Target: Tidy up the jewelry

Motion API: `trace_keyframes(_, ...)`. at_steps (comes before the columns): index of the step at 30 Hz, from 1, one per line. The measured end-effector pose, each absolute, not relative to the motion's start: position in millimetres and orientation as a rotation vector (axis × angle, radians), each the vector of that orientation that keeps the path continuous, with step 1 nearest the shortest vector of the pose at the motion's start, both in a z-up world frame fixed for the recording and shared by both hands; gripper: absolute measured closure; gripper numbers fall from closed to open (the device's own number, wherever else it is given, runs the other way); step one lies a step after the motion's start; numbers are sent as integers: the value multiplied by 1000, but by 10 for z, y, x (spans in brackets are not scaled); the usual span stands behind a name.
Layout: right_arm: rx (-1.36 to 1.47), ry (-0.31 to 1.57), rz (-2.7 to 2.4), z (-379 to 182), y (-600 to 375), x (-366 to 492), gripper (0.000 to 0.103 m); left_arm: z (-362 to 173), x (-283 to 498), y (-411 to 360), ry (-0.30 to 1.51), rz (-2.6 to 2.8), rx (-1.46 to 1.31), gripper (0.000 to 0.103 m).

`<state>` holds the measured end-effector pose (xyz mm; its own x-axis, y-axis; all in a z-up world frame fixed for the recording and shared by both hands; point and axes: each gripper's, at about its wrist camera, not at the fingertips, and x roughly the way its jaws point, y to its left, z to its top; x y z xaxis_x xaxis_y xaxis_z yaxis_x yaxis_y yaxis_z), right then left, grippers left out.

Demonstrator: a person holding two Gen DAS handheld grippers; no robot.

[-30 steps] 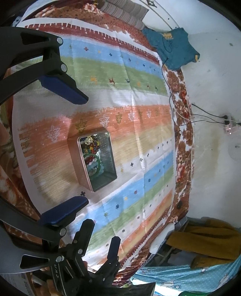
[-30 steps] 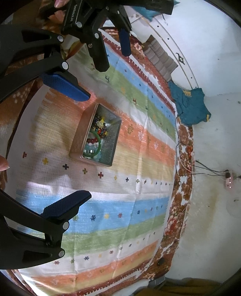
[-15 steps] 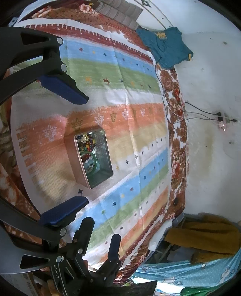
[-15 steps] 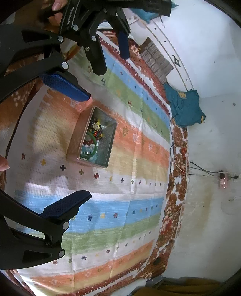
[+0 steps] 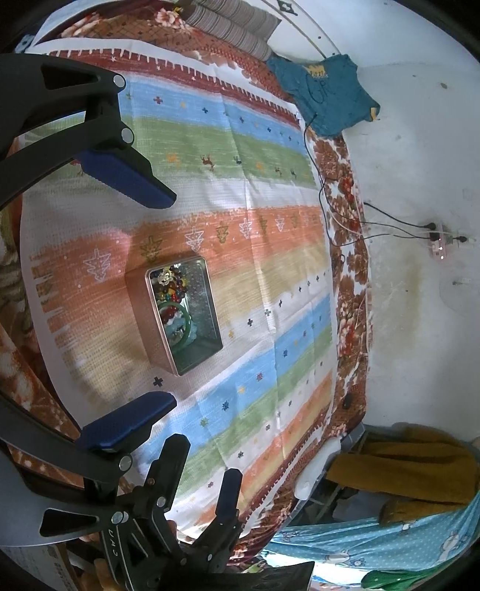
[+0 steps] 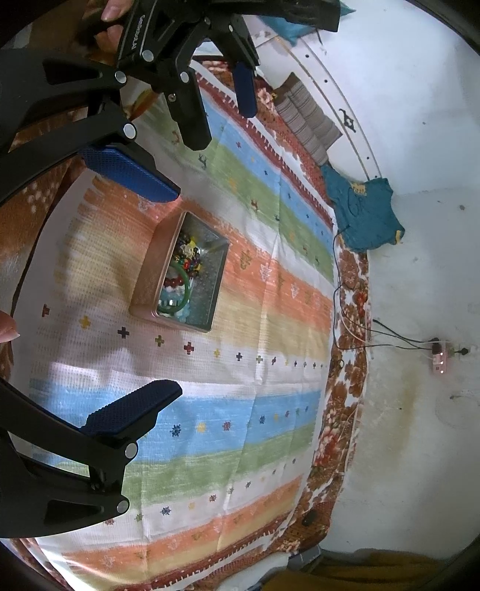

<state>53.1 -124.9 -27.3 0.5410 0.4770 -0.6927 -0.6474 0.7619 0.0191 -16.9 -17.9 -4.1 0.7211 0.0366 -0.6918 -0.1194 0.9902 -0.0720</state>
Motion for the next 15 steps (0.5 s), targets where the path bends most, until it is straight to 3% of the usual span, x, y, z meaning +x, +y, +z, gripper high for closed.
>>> trace_keyframes(15,-253,739,674,-265,-1263,539,5,-7,-170,-148,756,97,-111,6)
